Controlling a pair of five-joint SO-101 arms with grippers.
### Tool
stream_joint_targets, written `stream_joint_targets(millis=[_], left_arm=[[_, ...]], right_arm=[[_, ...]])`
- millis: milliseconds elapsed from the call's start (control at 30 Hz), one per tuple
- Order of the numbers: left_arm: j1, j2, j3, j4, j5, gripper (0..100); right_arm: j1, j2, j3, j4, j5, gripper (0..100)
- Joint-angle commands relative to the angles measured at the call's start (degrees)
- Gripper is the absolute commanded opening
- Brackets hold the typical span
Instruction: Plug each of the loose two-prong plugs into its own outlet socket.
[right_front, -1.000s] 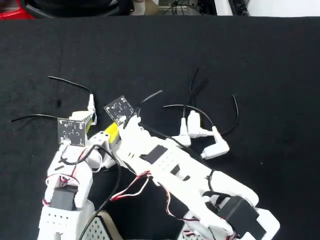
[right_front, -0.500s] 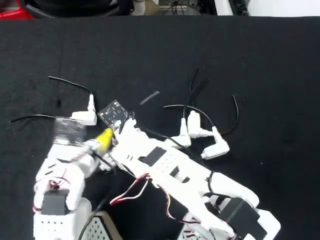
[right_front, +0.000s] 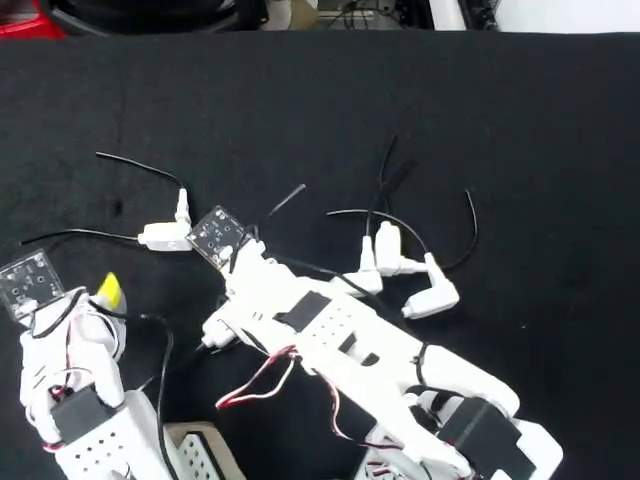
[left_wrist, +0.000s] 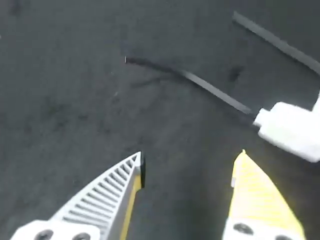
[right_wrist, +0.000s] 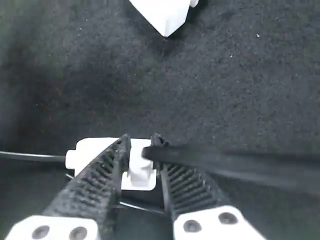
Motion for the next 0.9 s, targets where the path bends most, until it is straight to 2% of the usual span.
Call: stream_joint_targets(millis=[0,233,400,467,800,867], left_arm=[[-0.8,-0.3,0.2,-0.1,-2.5,29],[-0.8,-0.3,0.5,-0.1,-2.8,29],[-0.8,-0.3,0.6,-0.2,-2.8,29],[-0.8,-0.3,0.6,-0.2,-2.8,29],[-0.7,-0.3,1.0,-0.4,-2.8,29],[-0.8,-0.3,1.3,-1.8,-2.8,29]], right_arm=[[-2.6,1.4,2.0,4.8,0.9,1.2],[-3.3,0.8,-0.2,5.5,0.4,2.3],[-2.8,0.7,-3.2,8.8,0.4,16.7],[-2.8,0.7,-4.2,9.7,0.4,19.6],[-2.9,0.7,-6.5,9.8,0.4,19.9],[-2.7,0.7,-8.0,12.6,0.4,19.8]])
